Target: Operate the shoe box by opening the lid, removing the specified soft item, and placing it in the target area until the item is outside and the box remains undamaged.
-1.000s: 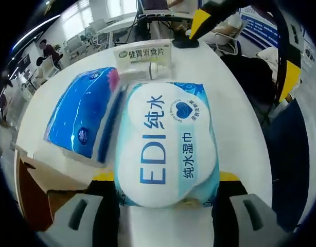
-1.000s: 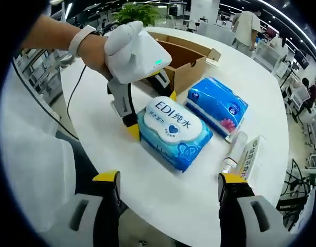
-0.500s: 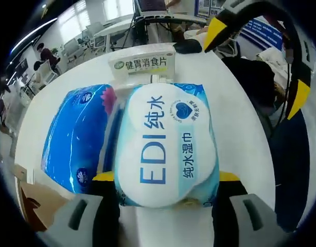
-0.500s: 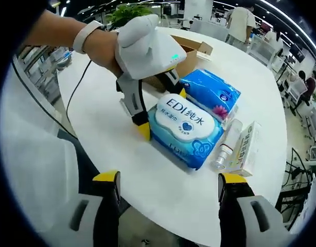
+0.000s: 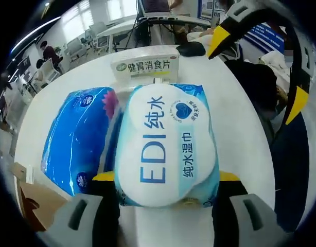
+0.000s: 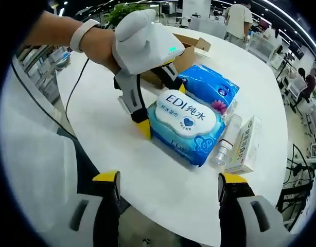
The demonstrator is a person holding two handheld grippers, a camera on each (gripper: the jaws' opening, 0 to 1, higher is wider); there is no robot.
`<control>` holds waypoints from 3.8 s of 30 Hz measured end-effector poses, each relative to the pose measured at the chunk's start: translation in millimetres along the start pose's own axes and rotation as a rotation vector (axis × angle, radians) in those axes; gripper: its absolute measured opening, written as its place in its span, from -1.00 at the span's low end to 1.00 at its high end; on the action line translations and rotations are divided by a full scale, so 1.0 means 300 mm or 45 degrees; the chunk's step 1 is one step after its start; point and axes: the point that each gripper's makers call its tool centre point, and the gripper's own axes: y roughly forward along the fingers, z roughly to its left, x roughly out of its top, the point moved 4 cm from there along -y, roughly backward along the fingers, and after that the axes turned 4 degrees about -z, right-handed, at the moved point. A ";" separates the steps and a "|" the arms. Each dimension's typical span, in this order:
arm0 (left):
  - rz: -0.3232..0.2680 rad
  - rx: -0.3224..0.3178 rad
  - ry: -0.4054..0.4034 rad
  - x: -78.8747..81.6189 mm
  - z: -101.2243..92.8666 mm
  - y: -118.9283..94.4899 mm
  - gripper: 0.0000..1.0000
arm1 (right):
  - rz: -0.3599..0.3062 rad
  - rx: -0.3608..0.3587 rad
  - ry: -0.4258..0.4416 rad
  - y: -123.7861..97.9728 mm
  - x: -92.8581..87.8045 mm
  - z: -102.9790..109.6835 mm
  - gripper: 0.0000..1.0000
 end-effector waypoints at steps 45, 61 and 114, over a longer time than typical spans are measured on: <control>-0.340 0.363 -0.336 -0.110 -0.029 -0.525 0.89 | -0.101 -0.136 -0.081 0.016 0.141 -0.022 0.67; -0.319 0.587 -0.428 -0.349 0.012 -0.824 0.91 | -0.129 -0.123 -0.074 0.058 0.246 0.041 0.68; 0.026 0.173 -0.043 -0.726 0.189 -0.697 -0.42 | -0.163 -0.193 0.057 0.180 0.569 0.291 0.70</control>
